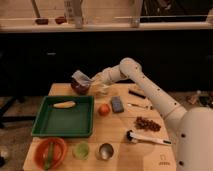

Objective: Place towel in paper cup

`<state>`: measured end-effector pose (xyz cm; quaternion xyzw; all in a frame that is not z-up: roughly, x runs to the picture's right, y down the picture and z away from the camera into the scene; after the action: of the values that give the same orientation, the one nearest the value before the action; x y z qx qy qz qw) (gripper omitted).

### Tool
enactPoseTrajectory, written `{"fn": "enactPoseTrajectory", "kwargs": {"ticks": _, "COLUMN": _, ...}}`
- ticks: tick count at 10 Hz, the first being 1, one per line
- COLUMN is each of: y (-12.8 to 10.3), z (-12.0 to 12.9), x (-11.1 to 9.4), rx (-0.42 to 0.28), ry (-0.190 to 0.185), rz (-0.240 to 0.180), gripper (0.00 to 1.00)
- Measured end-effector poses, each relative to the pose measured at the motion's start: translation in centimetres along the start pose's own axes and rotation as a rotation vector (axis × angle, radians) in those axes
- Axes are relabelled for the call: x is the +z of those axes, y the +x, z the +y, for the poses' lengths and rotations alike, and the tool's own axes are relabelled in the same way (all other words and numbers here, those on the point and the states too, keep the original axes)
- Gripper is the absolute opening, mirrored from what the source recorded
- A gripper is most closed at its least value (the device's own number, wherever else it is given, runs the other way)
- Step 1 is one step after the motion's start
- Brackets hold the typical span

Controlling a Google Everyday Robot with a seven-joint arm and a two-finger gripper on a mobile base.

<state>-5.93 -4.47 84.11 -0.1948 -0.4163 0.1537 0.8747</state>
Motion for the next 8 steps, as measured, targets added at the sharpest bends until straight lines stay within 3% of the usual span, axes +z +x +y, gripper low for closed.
{"fn": "enactPoseTrajectory", "kwargs": {"ticks": 8, "y": 3.9, "z": -3.0, "x": -0.9, "rx": 0.066, "ry": 0.046, "rz": 0.016, "gripper": 0.00}}
